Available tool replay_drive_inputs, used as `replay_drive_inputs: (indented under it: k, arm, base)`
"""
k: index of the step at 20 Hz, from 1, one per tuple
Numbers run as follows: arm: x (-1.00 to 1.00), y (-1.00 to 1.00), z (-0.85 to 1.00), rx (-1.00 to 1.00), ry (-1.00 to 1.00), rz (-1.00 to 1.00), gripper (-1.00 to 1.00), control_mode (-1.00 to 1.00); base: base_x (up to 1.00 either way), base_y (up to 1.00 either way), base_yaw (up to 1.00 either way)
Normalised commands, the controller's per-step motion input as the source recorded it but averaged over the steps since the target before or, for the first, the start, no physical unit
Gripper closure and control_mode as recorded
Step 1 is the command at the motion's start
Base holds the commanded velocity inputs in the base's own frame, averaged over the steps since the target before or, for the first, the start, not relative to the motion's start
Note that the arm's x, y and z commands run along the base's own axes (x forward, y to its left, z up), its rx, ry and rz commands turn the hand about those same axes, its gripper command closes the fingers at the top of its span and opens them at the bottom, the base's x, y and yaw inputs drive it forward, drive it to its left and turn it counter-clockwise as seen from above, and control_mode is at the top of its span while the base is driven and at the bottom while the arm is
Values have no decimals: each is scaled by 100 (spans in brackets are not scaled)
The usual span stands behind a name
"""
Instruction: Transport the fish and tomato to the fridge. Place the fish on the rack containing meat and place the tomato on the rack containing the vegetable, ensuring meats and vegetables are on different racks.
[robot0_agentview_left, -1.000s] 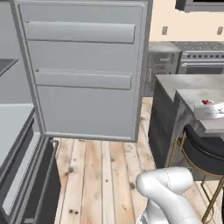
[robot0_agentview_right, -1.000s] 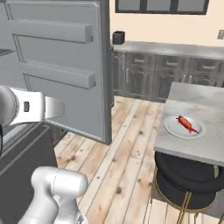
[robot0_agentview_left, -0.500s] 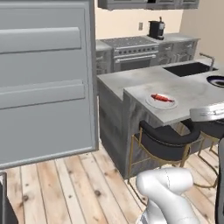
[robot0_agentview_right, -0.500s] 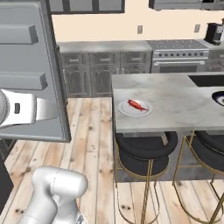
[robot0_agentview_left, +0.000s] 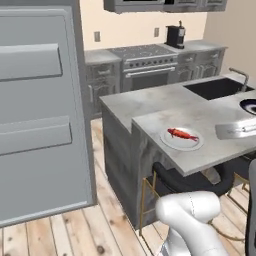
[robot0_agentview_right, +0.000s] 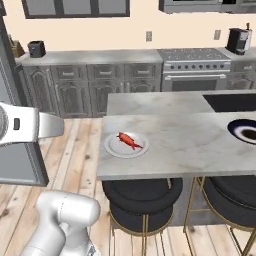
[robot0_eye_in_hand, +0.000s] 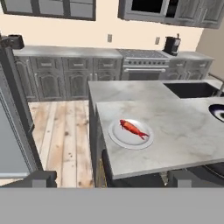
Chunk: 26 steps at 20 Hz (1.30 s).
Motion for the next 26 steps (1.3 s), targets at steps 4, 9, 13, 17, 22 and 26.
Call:
replay_drive_inputs:
  k: [4,9,13,17,22,26]
  arm:
    - [0,0,0,0,0,0,-100,100]
    - [0,0,0,0,0,0,-100,100]
    - [0,0,0,0,0,0,-100,100]
    - [0,0,0,0,0,0,-100,100]
    - [0,0,0,0,0,0,-100,100]
    - [0,0,0,0,0,0,-100,100]
  base:
    - [52,-32,1]
    - [-14,-61,3]
    - [-13,-90,3]
    - [-23,-99,4]
    - [52,-26,6]
    - [97,55,8]
